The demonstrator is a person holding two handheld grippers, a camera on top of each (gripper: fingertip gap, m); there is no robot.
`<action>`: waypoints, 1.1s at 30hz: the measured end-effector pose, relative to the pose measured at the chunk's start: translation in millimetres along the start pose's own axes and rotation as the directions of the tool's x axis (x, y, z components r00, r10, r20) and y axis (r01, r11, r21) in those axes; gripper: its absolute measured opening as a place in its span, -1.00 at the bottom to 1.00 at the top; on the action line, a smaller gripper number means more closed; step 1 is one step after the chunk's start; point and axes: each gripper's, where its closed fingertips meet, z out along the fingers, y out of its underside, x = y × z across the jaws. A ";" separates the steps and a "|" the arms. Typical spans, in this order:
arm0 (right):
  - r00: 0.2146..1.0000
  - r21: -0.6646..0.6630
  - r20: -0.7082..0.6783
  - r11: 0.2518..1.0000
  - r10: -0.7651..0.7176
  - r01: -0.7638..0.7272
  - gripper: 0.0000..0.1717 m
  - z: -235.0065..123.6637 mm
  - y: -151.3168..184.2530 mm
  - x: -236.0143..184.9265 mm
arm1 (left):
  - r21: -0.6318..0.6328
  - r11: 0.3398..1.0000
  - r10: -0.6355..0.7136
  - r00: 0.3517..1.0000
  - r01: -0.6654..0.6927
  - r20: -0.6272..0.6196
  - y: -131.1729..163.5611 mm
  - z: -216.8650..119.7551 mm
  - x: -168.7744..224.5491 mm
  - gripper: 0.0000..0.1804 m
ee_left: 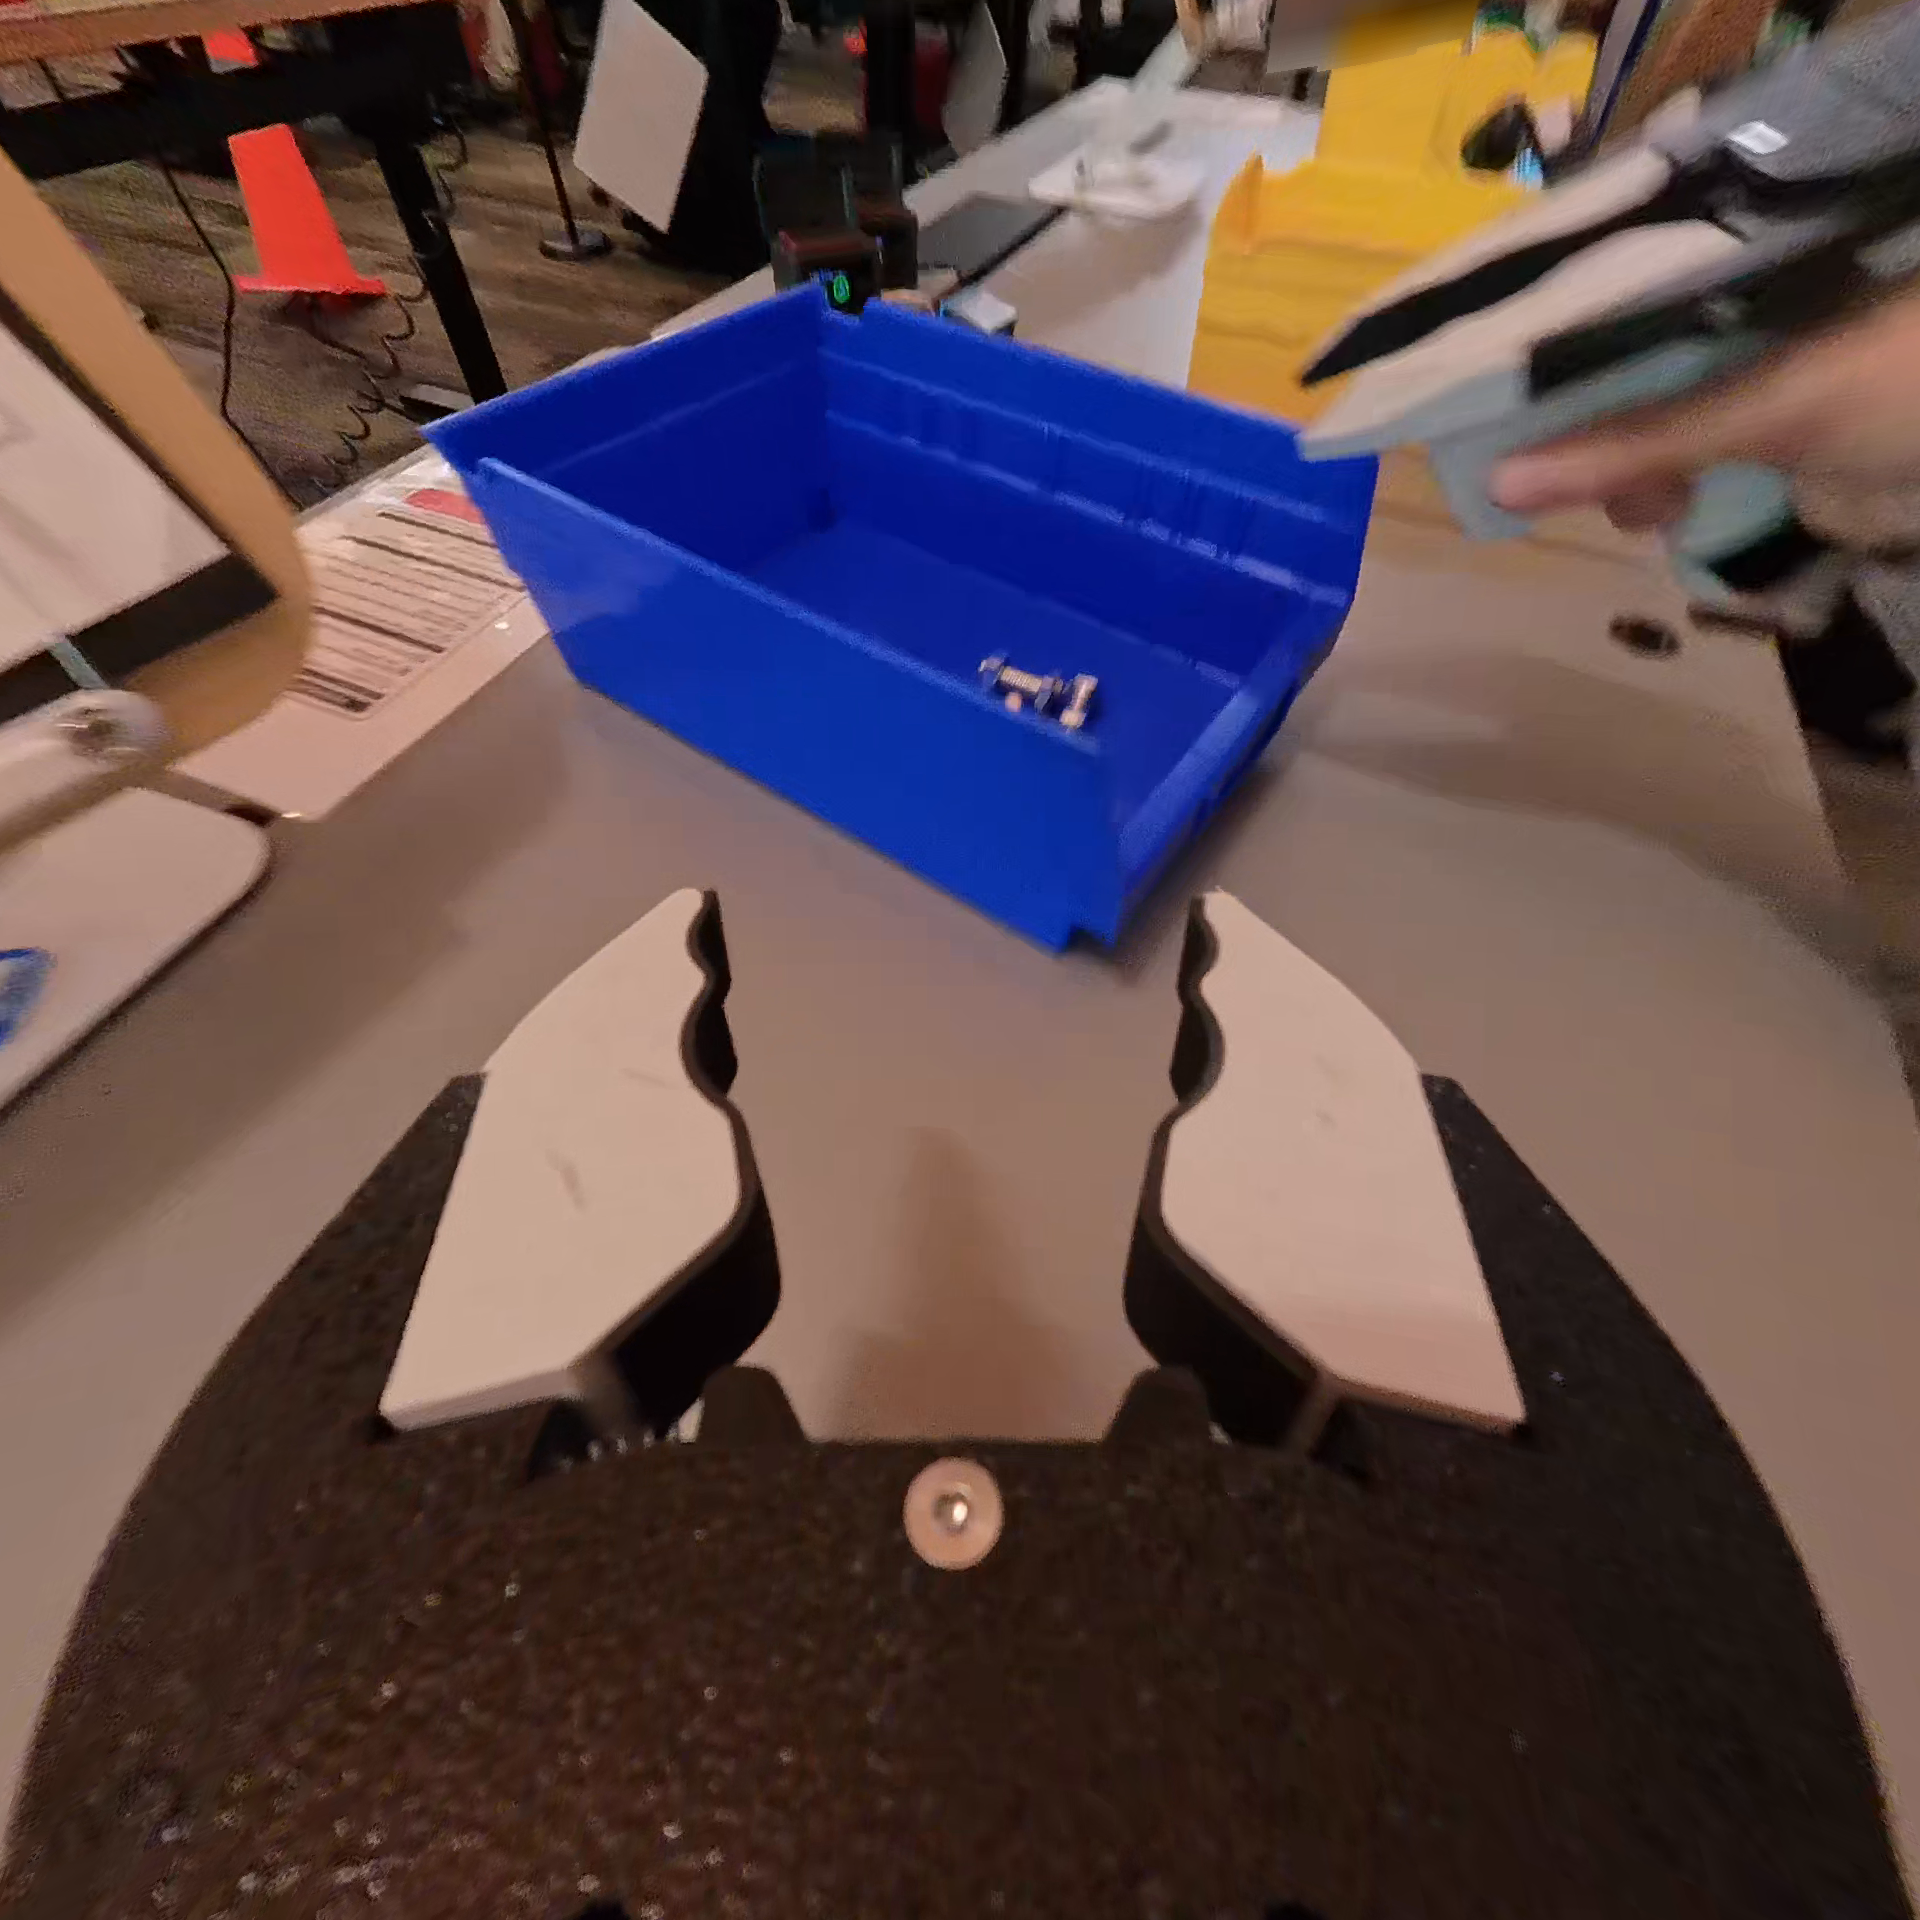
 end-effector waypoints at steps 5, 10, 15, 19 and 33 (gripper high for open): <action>0.989 0.229 0.019 0.962 0.146 -0.146 -0.39 -59.2 3.5 -4.8 | 0.058 0.986 -0.166 0.975 0.159 0.150 -4.6 72.0 13.2 -0.08; 0.988 0.271 0.066 0.950 0.142 -0.154 -0.15 -71.2 -5.5 -30.9 | -0.155 0.982 -0.071 0.968 0.110 0.242 30.1 109.3 3.5 -0.55; 0.974 0.412 0.227 0.906 -0.002 -0.094 -0.09 -68.4 -75.8 -119.1 | -0.110 0.994 0.016 0.924 0.029 0.382 39.5 62.7 -17.5 -0.86; 0.861 0.404 0.450 0.914 -0.237 0.040 -0.07 -48.7 -143.8 -235.7 | -0.072 0.997 -0.002 0.899 0.037 0.439 58.9 2.5 -22.8 -0.95; 0.656 -0.550 0.718 0.766 0.232 0.332 -0.06 166.4 -28.7 -534.2 | 0.036 0.999 -0.044 0.737 0.027 0.674 120.7 -185.1 -24.3 -0.94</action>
